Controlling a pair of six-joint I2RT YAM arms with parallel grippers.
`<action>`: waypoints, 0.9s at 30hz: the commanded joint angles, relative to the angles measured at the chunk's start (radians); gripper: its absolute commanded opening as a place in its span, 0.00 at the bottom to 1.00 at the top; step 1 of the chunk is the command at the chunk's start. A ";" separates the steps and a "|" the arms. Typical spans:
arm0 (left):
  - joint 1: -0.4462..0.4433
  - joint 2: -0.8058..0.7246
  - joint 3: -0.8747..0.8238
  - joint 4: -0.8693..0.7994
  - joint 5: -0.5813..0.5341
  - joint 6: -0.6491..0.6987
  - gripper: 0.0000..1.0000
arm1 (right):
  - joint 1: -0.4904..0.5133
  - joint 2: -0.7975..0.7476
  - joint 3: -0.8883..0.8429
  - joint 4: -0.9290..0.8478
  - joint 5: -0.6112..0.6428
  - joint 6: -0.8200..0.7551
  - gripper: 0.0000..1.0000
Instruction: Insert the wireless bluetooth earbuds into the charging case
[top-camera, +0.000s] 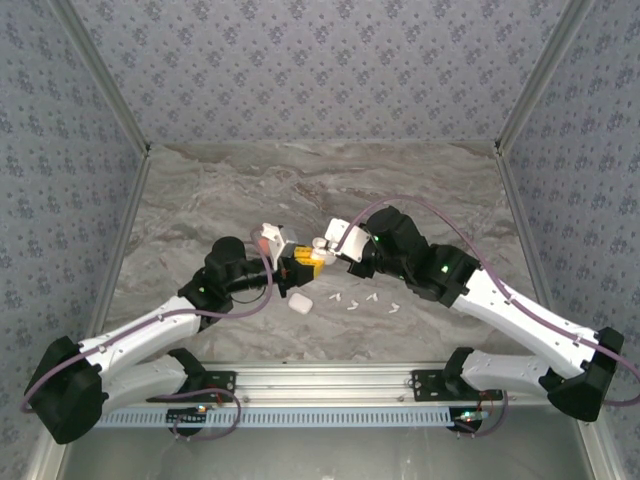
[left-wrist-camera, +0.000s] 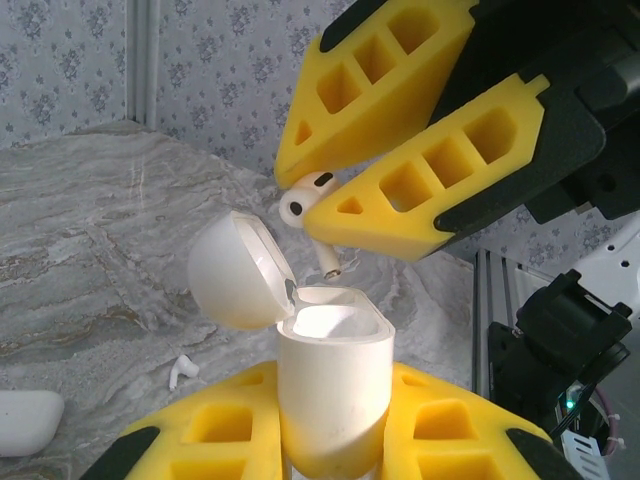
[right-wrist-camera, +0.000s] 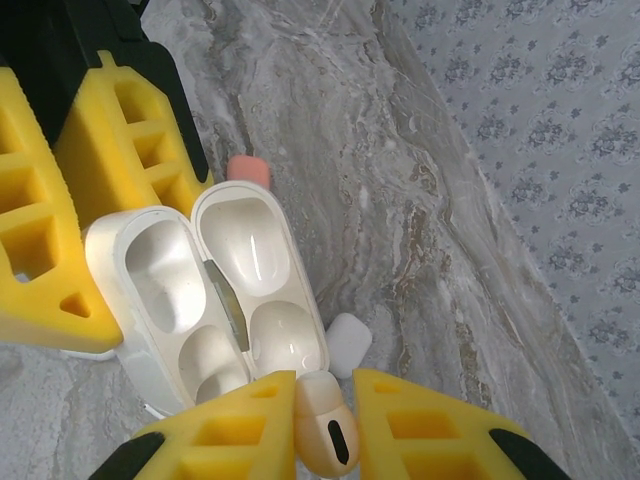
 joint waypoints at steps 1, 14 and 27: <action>-0.010 -0.016 0.037 0.030 0.028 0.017 0.00 | 0.010 0.009 0.032 0.025 -0.002 0.009 0.21; -0.011 -0.034 0.036 0.006 0.019 0.029 0.00 | 0.028 0.032 0.035 0.024 -0.010 0.011 0.20; -0.012 -0.047 0.027 0.013 0.012 0.034 0.00 | 0.024 0.059 0.105 -0.107 -0.179 0.061 0.24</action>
